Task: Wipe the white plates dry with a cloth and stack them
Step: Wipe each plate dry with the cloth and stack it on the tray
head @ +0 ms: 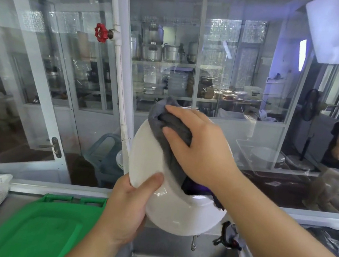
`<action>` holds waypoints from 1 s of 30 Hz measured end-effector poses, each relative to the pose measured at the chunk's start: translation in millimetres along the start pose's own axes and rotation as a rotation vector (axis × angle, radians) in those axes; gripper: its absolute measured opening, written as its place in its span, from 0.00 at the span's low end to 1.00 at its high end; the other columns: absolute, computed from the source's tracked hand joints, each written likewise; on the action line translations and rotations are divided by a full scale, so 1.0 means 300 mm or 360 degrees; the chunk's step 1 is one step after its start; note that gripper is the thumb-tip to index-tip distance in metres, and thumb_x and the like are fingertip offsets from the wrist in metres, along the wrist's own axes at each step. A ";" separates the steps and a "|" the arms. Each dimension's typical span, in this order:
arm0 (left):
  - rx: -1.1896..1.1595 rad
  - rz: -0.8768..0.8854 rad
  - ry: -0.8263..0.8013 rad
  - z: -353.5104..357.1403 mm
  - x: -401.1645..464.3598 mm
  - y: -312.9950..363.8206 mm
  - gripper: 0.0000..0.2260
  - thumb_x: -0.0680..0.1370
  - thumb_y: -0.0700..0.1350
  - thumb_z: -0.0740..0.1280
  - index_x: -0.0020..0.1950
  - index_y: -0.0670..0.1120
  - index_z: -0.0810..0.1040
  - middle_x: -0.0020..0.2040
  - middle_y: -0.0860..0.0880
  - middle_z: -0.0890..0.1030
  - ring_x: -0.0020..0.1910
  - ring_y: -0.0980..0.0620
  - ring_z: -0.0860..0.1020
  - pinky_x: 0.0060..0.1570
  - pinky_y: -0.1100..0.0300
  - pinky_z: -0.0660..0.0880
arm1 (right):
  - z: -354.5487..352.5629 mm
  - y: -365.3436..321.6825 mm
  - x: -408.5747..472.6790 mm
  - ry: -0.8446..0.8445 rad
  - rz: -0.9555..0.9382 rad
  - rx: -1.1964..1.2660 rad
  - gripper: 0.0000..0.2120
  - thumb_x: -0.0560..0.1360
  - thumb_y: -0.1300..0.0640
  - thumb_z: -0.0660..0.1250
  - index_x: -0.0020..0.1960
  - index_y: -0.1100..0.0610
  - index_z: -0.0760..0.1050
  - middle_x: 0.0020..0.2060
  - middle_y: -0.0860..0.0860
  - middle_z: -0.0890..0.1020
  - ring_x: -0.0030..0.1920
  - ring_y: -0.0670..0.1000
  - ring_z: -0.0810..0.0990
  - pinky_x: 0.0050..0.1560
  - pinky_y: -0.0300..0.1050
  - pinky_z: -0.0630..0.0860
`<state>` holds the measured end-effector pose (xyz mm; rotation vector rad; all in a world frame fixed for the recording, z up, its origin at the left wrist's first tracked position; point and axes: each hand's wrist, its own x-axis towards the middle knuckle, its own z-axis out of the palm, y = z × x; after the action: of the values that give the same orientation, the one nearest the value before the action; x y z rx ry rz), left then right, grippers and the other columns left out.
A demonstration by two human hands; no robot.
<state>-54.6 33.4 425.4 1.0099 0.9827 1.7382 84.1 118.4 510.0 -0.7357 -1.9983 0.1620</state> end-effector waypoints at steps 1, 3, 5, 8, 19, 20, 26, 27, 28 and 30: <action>0.0002 0.0014 0.0009 0.000 0.000 0.005 0.11 0.73 0.46 0.72 0.53 0.53 0.90 0.54 0.40 0.89 0.55 0.42 0.87 0.62 0.40 0.81 | -0.004 0.012 0.024 0.0022 0.0053 0.0011 0.22 0.80 0.47 0.69 0.74 0.46 0.76 0.66 0.47 0.81 0.64 0.48 0.79 0.64 0.40 0.74; -0.0023 0.0039 0.0030 -0.002 -0.004 0.013 0.11 0.73 0.45 0.72 0.53 0.54 0.90 0.54 0.41 0.89 0.54 0.43 0.88 0.57 0.44 0.84 | -0.015 0.046 0.065 0.0063 0.0187 0.0068 0.21 0.81 0.47 0.69 0.73 0.46 0.76 0.64 0.46 0.83 0.62 0.44 0.79 0.60 0.34 0.72; -0.0051 0.0071 0.0049 -0.005 -0.007 0.019 0.12 0.73 0.45 0.72 0.52 0.54 0.91 0.54 0.42 0.89 0.54 0.44 0.88 0.52 0.49 0.86 | -0.024 0.087 0.087 0.0114 0.0312 0.0127 0.18 0.80 0.47 0.69 0.70 0.44 0.78 0.55 0.37 0.84 0.52 0.33 0.78 0.51 0.23 0.69; -0.0077 0.0106 0.0059 -0.015 -0.012 0.025 0.12 0.72 0.43 0.73 0.53 0.54 0.90 0.55 0.43 0.89 0.54 0.45 0.88 0.47 0.54 0.85 | -0.034 0.153 0.081 0.0151 0.0516 0.0246 0.14 0.80 0.45 0.66 0.65 0.39 0.79 0.45 0.28 0.79 0.46 0.23 0.75 0.43 0.23 0.70; -0.0131 0.0189 0.0176 -0.021 -0.007 0.031 0.13 0.72 0.43 0.75 0.51 0.59 0.90 0.54 0.49 0.89 0.53 0.51 0.88 0.45 0.59 0.84 | 0.025 0.246 -0.169 0.0479 0.1336 0.1266 0.06 0.77 0.43 0.72 0.53 0.34 0.82 0.49 0.42 0.88 0.52 0.51 0.88 0.55 0.55 0.85; -0.0123 0.0202 0.0171 -0.022 -0.004 0.030 0.14 0.72 0.42 0.78 0.52 0.60 0.90 0.55 0.50 0.89 0.54 0.52 0.88 0.45 0.59 0.84 | 0.040 0.243 -0.198 0.0519 0.1411 0.1427 0.07 0.78 0.45 0.72 0.56 0.37 0.83 0.51 0.46 0.89 0.52 0.53 0.88 0.51 0.54 0.85; -0.0102 0.0241 0.0166 -0.014 -0.006 -0.007 0.16 0.72 0.49 0.77 0.59 0.63 0.87 0.61 0.52 0.87 0.61 0.53 0.85 0.54 0.61 0.82 | 0.137 0.205 -0.328 0.0575 0.1807 0.2190 0.15 0.78 0.49 0.74 0.64 0.49 0.83 0.55 0.55 0.88 0.53 0.59 0.88 0.44 0.54 0.85; -0.0089 0.0240 0.0152 -0.009 -0.010 -0.015 0.17 0.71 0.51 0.77 0.59 0.63 0.87 0.61 0.53 0.87 0.61 0.53 0.85 0.55 0.61 0.82 | 0.148 0.199 -0.342 0.0531 0.1874 0.2306 0.17 0.77 0.48 0.75 0.64 0.51 0.84 0.56 0.56 0.88 0.54 0.59 0.88 0.44 0.54 0.85; -0.0079 0.0237 0.0142 -0.006 -0.015 -0.023 0.16 0.72 0.50 0.77 0.58 0.64 0.87 0.61 0.53 0.88 0.61 0.53 0.85 0.56 0.59 0.82 | 0.159 0.196 -0.356 0.0505 0.1905 0.2393 0.17 0.76 0.47 0.76 0.61 0.53 0.86 0.57 0.56 0.88 0.54 0.59 0.88 0.44 0.54 0.85; -0.0074 0.0200 0.0125 -0.002 -0.026 -0.036 0.16 0.74 0.47 0.73 0.57 0.64 0.88 0.60 0.53 0.88 0.61 0.52 0.85 0.60 0.54 0.82 | 0.179 0.202 -0.378 0.0521 0.1899 0.2462 0.17 0.74 0.47 0.76 0.58 0.54 0.87 0.57 0.56 0.88 0.54 0.59 0.88 0.43 0.54 0.85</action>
<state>-49.7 29.3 413.5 0.9987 0.9409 1.9081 105.5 113.7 372.5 -0.6480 -0.4454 1.8365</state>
